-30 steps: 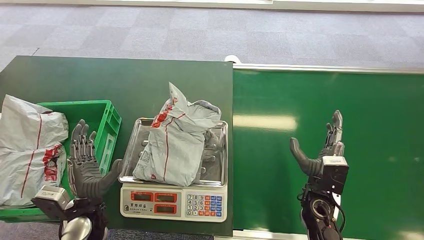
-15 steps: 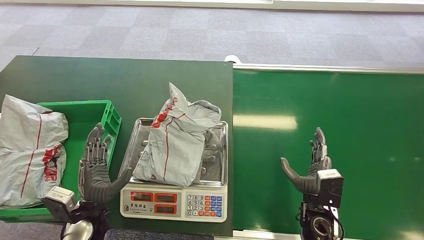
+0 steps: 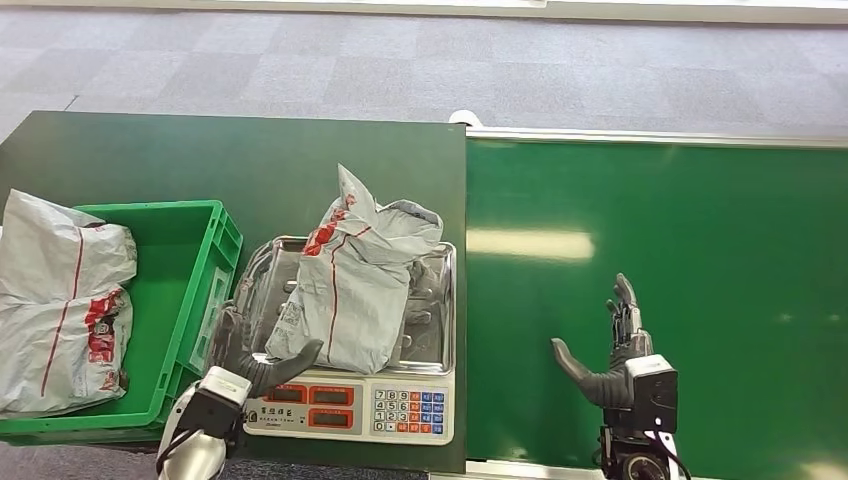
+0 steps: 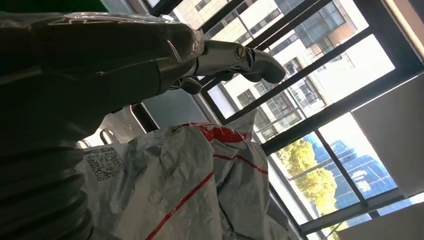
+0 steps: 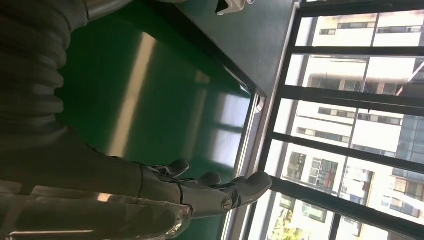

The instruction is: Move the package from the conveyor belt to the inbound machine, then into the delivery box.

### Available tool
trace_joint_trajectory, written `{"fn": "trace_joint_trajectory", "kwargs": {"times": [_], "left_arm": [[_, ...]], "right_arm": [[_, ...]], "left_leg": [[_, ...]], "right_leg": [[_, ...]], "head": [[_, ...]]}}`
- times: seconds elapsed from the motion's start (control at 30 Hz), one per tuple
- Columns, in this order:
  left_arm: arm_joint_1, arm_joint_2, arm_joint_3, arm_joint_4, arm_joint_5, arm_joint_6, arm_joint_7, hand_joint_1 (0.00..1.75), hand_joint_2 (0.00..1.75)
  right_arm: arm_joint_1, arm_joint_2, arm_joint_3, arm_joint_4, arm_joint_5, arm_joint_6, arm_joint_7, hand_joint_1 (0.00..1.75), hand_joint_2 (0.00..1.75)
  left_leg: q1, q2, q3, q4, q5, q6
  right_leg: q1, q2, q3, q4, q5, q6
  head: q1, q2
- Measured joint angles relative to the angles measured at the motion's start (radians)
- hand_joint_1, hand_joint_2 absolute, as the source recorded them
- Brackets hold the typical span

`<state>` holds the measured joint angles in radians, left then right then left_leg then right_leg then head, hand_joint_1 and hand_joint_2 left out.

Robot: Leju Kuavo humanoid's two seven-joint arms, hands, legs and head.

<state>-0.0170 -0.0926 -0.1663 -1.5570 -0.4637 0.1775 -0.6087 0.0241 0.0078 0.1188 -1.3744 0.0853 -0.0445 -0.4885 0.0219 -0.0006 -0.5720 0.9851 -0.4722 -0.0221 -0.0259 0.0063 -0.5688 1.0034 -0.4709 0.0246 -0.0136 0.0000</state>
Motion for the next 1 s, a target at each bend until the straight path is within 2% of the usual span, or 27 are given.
{"fn": "trace_joint_trajectory", "kwargs": {"times": [0.1,0.2,0.43,0.67,0.93,0.97,1.0], "left_arm": [[-0.016,0.002,-0.024,0.035,-0.107,0.035,0.094,0.0,1.75],[-0.029,0.003,-0.033,0.08,-0.17,0.023,0.204,0.0,1.75],[-0.095,0.004,-0.056,0.186,-0.283,-0.032,0.336,0.0,1.75],[-0.161,-0.009,-0.088,0.276,-0.349,-0.026,0.4,0.0,1.75],[-0.184,-0.02,-0.095,0.316,-0.35,-0.022,0.405,0.0,1.75],[-0.186,-0.02,-0.095,0.319,-0.35,-0.021,0.404,0.04,1.75],[-0.187,-0.02,-0.096,0.321,-0.351,-0.02,0.403,0.4,1.75]], "right_arm": [[0.026,0.012,-0.013,-0.022,0.025,0.005,0.003,0.0,1.75],[0.051,0.028,-0.023,-0.043,0.053,0.005,0.007,0.0,1.75],[0.089,0.065,-0.046,-0.085,0.095,0.01,0.022,0.0,1.75],[0.119,0.086,-0.073,-0.128,0.111,0.012,0.035,0.0,1.75],[0.144,0.095,-0.098,-0.158,0.115,0.012,0.036,0.0,1.75],[0.145,0.095,-0.099,-0.16,0.115,0.012,0.036,0.0,1.75],[0.146,0.095,-0.101,-0.162,0.115,0.012,0.036,0.0,1.75]], "left_leg": [[0.0,0.0,0.0,0.0,0.0,0.0],[0.0,0.001,0.0,0.0,0.0,0.0],[0.0,0.0,0.0,0.0,0.0,0.0],[0.0,0.0,0.002,0.0,0.0,0.0],[0.0,0.0,0.005,0.0,0.0,0.0],[0.0,0.0,0.006,0.0,0.0,0.0],[0.0,0.0,0.006,0.0,0.0,0.0]], "right_leg": [[0.0,0.0,0.0,0.0,0.0,0.0],[0.0,0.0,0.0,0.0,0.0,0.0],[0.0,0.0,0.001,0.0,0.0,0.0],[0.0,0.0,0.003,0.0,0.0,0.0],[0.0,-0.001,0.006,0.0,0.0,0.0],[0.0,-0.001,0.007,0.0,0.0,0.0],[0.0,-0.001,0.007,0.0,0.0,0.0]], "head": [[0.0,0.0],[0.0,0.0],[0.0,0.0],[0.0,0.0],[0.0,0.0],[0.0,0.0],[0.0,0.0]]}}
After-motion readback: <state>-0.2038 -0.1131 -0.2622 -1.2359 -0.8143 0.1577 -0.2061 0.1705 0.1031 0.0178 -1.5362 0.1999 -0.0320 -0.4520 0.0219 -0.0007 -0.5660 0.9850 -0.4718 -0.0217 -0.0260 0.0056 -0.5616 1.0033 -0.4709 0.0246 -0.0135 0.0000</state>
